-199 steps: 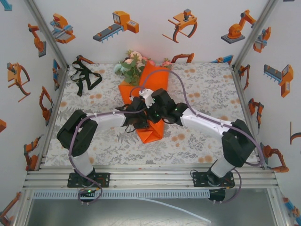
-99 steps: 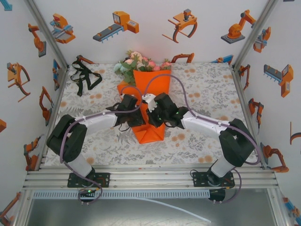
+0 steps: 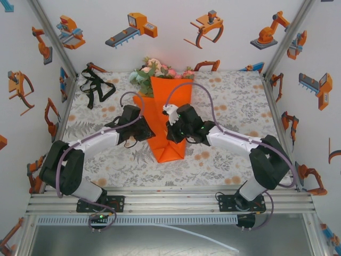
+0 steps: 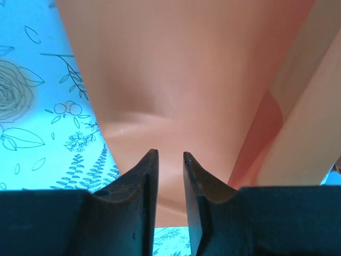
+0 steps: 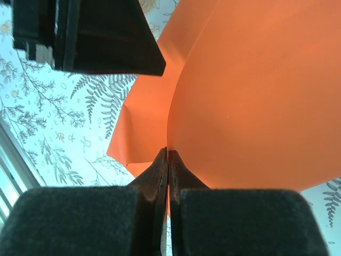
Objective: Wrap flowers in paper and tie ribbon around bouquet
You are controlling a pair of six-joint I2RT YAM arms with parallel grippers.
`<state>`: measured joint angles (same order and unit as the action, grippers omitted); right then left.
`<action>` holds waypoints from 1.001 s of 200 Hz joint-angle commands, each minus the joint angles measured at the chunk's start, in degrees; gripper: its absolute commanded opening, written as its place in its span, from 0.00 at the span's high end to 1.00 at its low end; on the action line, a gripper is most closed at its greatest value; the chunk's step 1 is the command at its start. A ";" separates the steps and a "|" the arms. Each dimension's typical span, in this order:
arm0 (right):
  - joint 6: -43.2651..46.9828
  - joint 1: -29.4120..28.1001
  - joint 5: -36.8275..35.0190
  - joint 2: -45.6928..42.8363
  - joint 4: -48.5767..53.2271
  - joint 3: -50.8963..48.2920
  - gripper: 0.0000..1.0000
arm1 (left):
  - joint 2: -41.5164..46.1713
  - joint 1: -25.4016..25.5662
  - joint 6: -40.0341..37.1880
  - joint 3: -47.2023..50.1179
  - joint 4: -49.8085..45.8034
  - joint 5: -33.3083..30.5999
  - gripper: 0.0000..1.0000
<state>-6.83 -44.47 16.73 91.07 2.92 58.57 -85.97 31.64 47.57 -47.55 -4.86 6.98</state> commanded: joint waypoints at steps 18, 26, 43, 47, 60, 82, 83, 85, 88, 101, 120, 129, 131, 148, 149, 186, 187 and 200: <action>-4.31 0.00 2.62 3.15 -0.79 5.09 1.00 | -4.16 0.92 2.93 3.72 5.59 5.19 0.74; -5.03 0.00 2.69 3.87 -0.37 6.02 1.00 | -4.77 1.26 3.37 4.02 6.50 5.24 0.74; -6.86 0.01 2.87 6.11 -0.41 7.05 1.00 | -5.91 1.75 4.09 4.04 7.72 5.35 0.74; -7.30 -0.01 2.76 6.52 -0.31 7.31 1.00 | -6.09 1.81 4.08 4.04 8.02 5.26 0.74; -8.64 -0.05 2.43 8.11 -0.19 7.94 1.00 | -7.00 1.95 4.25 4.00 8.73 4.69 0.74; -10.62 -0.12 4.75 10.96 -1.12 8.59 1.00 | -7.48 1.76 5.32 4.66 10.10 4.66 0.74; -10.62 -0.12 4.75 10.96 -1.12 8.59 1.00 | -7.42 1.76 5.38 4.70 10.16 4.64 0.74; -10.72 -0.16 5.17 11.24 -1.43 8.57 1.00 | -7.29 1.67 5.46 4.80 10.41 4.62 0.74; -10.89 -0.24 5.56 11.52 -1.75 8.38 1.00 | -7.14 1.65 5.60 4.89 10.48 4.60 0.74; -11.15 -0.40 7.55 12.44 -3.40 8.04 1.00 | -6.37 1.30 6.06 5.19 10.17 4.32 0.73; -10.39 -0.57 11.17 13.35 -6.89 6.73 1.00 | -4.40 0.50 6.56 5.90 8.77 2.92 0.72; -10.02 -0.55 11.61 13.81 -7.40 6.31 1.00 | -3.08 -0.26 6.78 6.30 8.01 2.27 0.71; -9.99 -0.58 11.59 13.84 -7.31 6.21 1.00 | -2.82 -0.50 6.80 6.28 7.74 2.14 0.71; -8.85 -0.61 11.33 14.39 -6.62 5.40 1.00 | 0.13 -2.55 7.15 5.87 3.44 0.84 0.68; -8.80 -0.62 11.31 14.44 -6.55 5.24 1.00 | 0.34 -2.64 7.17 5.75 3.05 0.71 0.68; -8.15 -0.62 11.47 15.95 -6.73 4.42 1.00 | 4.74 -4.49 4.59 1.66 -8.35 -7.78 0.64; -8.13 -0.62 11.52 15.97 -6.80 4.44 1.00 | 4.84 -4.48 4.48 1.58 -8.47 -7.91 0.64; -8.29 -0.62 12.57 16.44 -7.84 4.36 1.00 | 5.49 -5.23 4.14 0.38 -9.56 -9.03 0.64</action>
<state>-15.99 -44.75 26.68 106.00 -2.39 63.79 -82.67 27.24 53.39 -43.97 -7.51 3.40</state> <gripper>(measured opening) 0.004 0.357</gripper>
